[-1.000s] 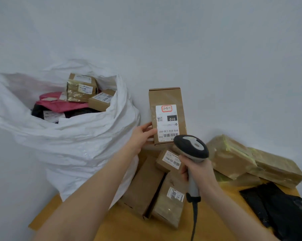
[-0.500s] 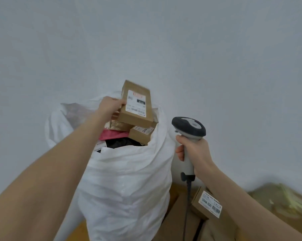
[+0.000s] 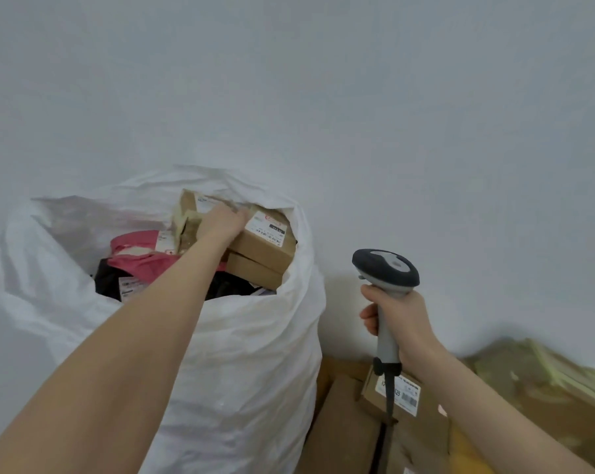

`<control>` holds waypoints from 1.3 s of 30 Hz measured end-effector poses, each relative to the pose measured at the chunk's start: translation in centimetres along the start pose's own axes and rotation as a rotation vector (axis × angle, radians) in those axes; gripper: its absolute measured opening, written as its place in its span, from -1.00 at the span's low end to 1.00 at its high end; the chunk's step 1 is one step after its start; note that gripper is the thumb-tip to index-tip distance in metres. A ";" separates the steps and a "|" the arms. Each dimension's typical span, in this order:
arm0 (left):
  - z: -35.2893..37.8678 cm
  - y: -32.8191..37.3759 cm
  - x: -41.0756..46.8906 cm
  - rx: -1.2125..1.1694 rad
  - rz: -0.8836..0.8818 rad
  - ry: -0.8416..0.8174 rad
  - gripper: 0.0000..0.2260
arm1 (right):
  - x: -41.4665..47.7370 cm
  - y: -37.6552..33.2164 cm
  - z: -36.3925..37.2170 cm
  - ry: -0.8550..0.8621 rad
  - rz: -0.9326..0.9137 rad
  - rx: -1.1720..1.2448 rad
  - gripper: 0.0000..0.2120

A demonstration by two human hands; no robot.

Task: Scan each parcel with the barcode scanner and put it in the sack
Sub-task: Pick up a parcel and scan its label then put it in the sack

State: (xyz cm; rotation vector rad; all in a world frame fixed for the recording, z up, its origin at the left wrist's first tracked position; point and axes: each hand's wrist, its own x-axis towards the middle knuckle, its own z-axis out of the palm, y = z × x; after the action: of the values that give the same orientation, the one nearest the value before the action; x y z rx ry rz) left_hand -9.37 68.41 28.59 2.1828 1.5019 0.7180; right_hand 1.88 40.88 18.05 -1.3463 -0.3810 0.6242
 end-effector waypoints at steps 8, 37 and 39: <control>2.7 5.2 -4.4 0.304 0.440 0.219 -0.58 | -0.1 1.7 -1.9 0.052 0.065 0.016 -0.88; 37.0 -10.7 -28.0 0.177 -0.250 -1.011 -0.45 | -3.2 27.3 -19.0 0.179 0.839 0.063 -0.62; 37.1 -10.3 -28.3 0.077 -0.309 -1.016 -0.34 | -3.3 27.8 -18.9 0.169 0.850 0.104 -0.55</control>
State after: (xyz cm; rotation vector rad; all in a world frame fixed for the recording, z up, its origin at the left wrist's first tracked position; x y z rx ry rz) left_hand -2.58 44.28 -12.15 1.7999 1.2199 -0.5105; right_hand 5.02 26.83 -12.49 -1.4251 0.3915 1.1944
